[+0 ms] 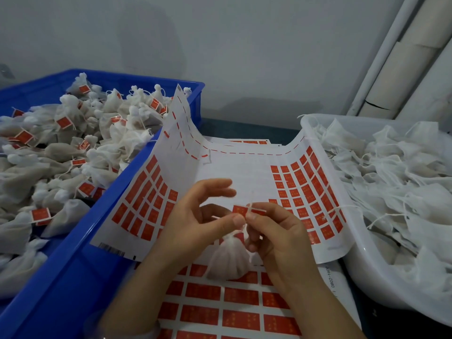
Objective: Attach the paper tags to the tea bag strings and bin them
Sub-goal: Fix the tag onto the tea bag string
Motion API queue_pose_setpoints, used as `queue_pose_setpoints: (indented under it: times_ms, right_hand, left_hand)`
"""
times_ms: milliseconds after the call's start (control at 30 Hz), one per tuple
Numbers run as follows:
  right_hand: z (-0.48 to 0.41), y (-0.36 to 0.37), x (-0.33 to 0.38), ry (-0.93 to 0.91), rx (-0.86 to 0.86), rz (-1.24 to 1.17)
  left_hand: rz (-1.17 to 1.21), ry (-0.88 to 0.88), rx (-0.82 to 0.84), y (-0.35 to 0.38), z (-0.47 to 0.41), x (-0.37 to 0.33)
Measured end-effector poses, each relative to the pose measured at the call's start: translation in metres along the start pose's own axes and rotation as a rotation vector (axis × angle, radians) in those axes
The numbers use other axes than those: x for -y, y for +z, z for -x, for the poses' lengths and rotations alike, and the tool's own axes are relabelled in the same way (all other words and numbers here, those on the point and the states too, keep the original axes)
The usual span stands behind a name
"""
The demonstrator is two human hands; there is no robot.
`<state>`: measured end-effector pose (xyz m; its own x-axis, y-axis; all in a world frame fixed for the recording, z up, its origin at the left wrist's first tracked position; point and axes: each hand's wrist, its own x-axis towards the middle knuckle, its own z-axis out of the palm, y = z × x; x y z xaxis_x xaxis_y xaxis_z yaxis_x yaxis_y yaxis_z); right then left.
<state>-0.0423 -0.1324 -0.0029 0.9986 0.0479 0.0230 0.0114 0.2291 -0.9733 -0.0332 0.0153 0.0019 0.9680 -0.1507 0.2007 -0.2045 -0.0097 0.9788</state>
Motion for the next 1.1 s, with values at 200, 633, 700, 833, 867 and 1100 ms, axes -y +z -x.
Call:
queue_pose_setpoints:
  times_ms: [200, 633, 700, 833, 867, 1100]
  right_hand:
    - [0.0006, 0.0003, -0.0019, -0.039, 0.013, 0.069]
    - [0.0022, -0.0031, 0.0012, -0.094, 0.122, 0.116]
    - [0.0023, -0.0027, 0.0022, -0.121, 0.132, 0.128]
    - [0.0022, -0.0039, 0.0029, -0.169, 0.118, 0.140]
    - [0.0022, -0.0040, 0.0032, -0.172, 0.119, 0.140]
    - [0.0012, -0.0049, 0.0026, -0.168, 0.071, 0.161]
  left_hand:
    - [-0.013, 0.027, 0.029, 0.0019, 0.0001, 0.0001]
    - [0.061, -0.004, 0.073, 0.0025, 0.0001, 0.0012]
    - [0.076, -0.019, 0.068, 0.0022, 0.0001, 0.0010]
    - [0.074, -0.033, 0.069, 0.0034, -0.0008, 0.0011]
    - [0.069, -0.036, 0.073, 0.0036, -0.0007, 0.0014]
    - [0.052, 0.004, 0.016, 0.0023, -0.0023, 0.0024]
